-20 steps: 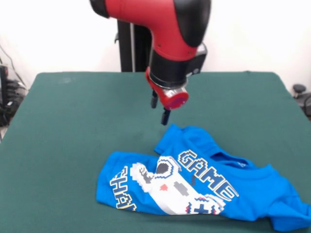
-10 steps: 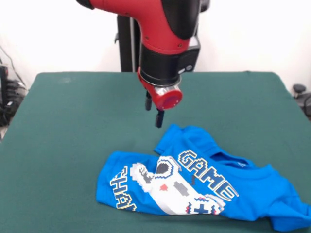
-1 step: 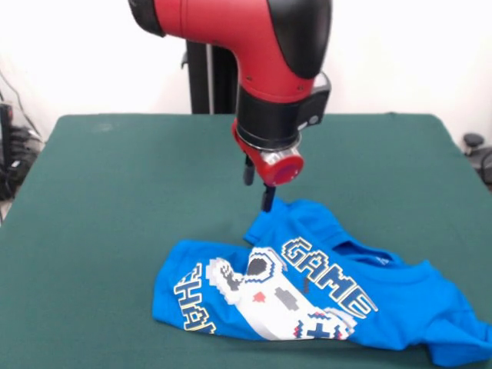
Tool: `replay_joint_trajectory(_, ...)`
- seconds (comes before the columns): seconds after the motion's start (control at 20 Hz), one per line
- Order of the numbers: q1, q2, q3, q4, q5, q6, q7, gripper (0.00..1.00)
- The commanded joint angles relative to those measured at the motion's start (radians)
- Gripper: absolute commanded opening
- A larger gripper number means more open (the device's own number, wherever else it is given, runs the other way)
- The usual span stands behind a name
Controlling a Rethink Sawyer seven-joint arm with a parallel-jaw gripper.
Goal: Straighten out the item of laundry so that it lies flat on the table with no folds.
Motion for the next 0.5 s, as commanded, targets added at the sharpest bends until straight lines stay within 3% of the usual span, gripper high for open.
replay_joint_trajectory(0.05, 0.030, 0.092, 0.120, 0.007, 0.014, -0.016, -0.001, 1.00)
replay_joint_trajectory(0.5, 0.019, 0.162, 0.116, 0.002, -0.012, -0.076, -0.022, 1.00)
